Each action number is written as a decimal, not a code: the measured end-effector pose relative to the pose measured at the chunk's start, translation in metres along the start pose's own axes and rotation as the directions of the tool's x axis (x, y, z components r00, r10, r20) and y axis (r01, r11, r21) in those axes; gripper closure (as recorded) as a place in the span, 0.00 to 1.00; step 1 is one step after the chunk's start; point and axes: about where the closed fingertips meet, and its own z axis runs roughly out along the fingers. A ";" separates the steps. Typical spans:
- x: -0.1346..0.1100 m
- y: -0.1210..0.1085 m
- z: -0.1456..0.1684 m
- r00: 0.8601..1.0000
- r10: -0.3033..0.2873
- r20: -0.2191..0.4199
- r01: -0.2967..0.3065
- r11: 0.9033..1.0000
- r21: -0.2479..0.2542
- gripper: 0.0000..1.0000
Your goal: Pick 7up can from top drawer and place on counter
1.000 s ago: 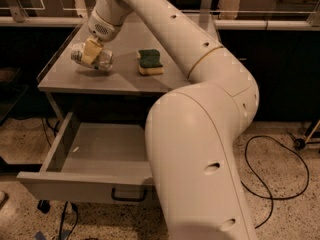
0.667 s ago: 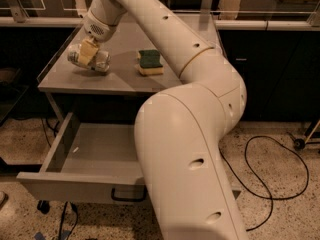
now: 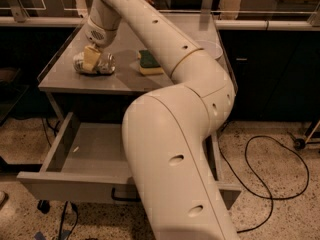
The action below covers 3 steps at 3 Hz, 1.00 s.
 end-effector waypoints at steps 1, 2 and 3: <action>0.003 -0.002 -0.001 1.000 0.008 -0.007 -0.008 1.000 0.001 1.00; 0.003 -0.002 -0.001 1.000 0.008 -0.007 -0.008 1.000 0.001 0.82; 0.003 -0.002 -0.001 1.000 0.008 -0.007 -0.008 1.000 0.001 0.59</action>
Offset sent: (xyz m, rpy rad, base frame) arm 0.0019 -0.0030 -0.0003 -0.0056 0.0035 -0.0082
